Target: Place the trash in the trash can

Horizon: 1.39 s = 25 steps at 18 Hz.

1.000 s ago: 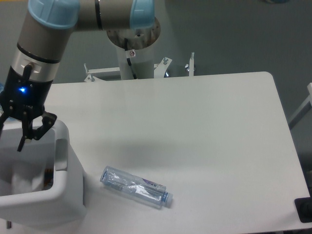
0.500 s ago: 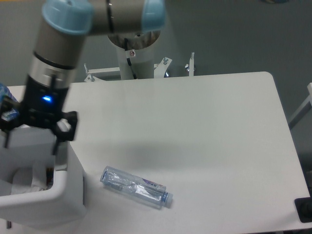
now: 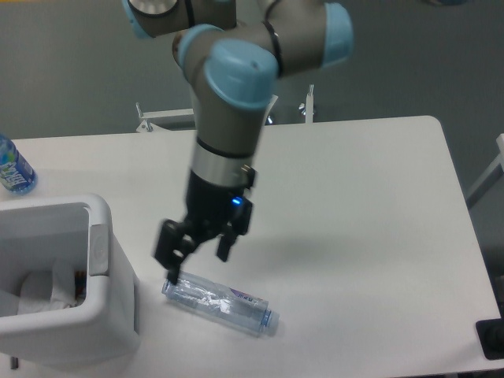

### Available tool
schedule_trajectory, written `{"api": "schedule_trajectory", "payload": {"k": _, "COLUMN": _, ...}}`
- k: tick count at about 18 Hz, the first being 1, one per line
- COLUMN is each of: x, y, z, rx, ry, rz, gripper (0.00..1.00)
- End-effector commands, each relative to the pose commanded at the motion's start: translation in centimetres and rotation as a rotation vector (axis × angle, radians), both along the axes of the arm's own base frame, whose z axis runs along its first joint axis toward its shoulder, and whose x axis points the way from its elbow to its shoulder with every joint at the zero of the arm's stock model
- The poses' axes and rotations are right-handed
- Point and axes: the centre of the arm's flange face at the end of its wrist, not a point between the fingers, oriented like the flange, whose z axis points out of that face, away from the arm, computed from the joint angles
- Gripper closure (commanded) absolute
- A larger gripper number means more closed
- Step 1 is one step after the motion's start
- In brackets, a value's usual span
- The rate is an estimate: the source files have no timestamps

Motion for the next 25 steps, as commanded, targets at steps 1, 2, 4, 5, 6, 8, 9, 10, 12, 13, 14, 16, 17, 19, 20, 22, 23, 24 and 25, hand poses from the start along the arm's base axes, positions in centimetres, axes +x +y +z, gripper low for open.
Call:
{"api": "schedule_trajectory", "payload": {"k": 1, "x": -0.8, "y": 0.0, "z": -1.3, "rx": -0.019, "ry": -0.020, "rz": 0.025, "gripper": 0.00}}
{"api": "schedule_trajectory", "payload": {"k": 2, "x": -2.0, "y": -0.4, "z": -2.6, "rx": -0.040, "ry": -0.036, "rz": 0.065, "gripper": 0.00}}
{"api": "schedule_trajectory", "payload": {"k": 4, "x": -3.4, "y": -0.6, "z": -4.2, "rx": -0.068, "ry": -0.047, "rz": 0.097, "gripper": 0.00}}
{"api": "schedule_trajectory", "payload": {"k": 5, "x": -4.4, "y": -0.9, "z": -5.1, "rx": -0.076, "ry": -0.056, "rz": 0.109, "gripper": 0.00}}
{"api": "schedule_trajectory", "payload": {"k": 6, "x": -5.1, "y": -0.9, "z": -5.8, "rx": -0.081, "ry": -0.062, "rz": 0.118, "gripper": 0.00}}
{"api": "schedule_trajectory", "payload": {"k": 8, "x": -6.7, "y": -1.4, "z": -6.9, "rx": -0.091, "ry": -0.074, "rz": 0.140, "gripper": 0.00}}
{"api": "schedule_trajectory", "payload": {"k": 9, "x": -7.2, "y": -1.5, "z": -7.9, "rx": -0.101, "ry": -0.093, "rz": 0.157, "gripper": 0.00}}
{"api": "schedule_trajectory", "payload": {"k": 10, "x": -7.4, "y": -1.5, "z": -8.9, "rx": -0.122, "ry": -0.111, "rz": 0.164, "gripper": 0.00}}
{"api": "schedule_trajectory", "payload": {"k": 12, "x": -7.7, "y": -1.3, "z": -10.5, "rx": -0.143, "ry": -0.129, "rz": 0.164, "gripper": 0.00}}
{"api": "schedule_trajectory", "payload": {"k": 13, "x": -7.7, "y": -1.3, "z": -11.1, "rx": -0.151, "ry": -0.137, "rz": 0.164, "gripper": 0.00}}
{"api": "schedule_trajectory", "payload": {"k": 14, "x": -7.7, "y": -1.3, "z": -11.8, "rx": -0.159, "ry": -0.145, "rz": 0.163, "gripper": 0.00}}
{"api": "schedule_trajectory", "payload": {"k": 16, "x": -8.0, "y": -1.1, "z": -13.5, "rx": -0.186, "ry": -0.151, "rz": 0.164, "gripper": 0.00}}
{"api": "schedule_trajectory", "payload": {"k": 17, "x": -8.2, "y": -1.0, "z": -14.2, "rx": -0.199, "ry": -0.147, "rz": 0.165, "gripper": 0.00}}
{"api": "schedule_trajectory", "payload": {"k": 19, "x": -8.8, "y": -0.6, "z": -14.4, "rx": -0.198, "ry": -0.141, "rz": 0.167, "gripper": 0.00}}
{"api": "schedule_trajectory", "payload": {"k": 20, "x": -9.0, "y": -0.3, "z": -14.5, "rx": -0.196, "ry": -0.139, "rz": 0.165, "gripper": 0.00}}
{"api": "schedule_trajectory", "payload": {"k": 22, "x": -9.5, "y": 0.2, "z": -14.9, "rx": -0.196, "ry": -0.137, "rz": 0.166, "gripper": 0.00}}
{"api": "schedule_trajectory", "payload": {"k": 23, "x": -9.3, "y": 0.4, "z": -15.2, "rx": -0.199, "ry": -0.140, "rz": 0.164, "gripper": 0.00}}
{"api": "schedule_trajectory", "payload": {"k": 24, "x": -9.3, "y": 0.4, "z": -15.6, "rx": -0.203, "ry": -0.144, "rz": 0.164, "gripper": 0.00}}
{"api": "schedule_trajectory", "payload": {"k": 25, "x": -9.3, "y": 0.6, "z": -16.0, "rx": -0.207, "ry": -0.148, "rz": 0.165, "gripper": 0.00}}
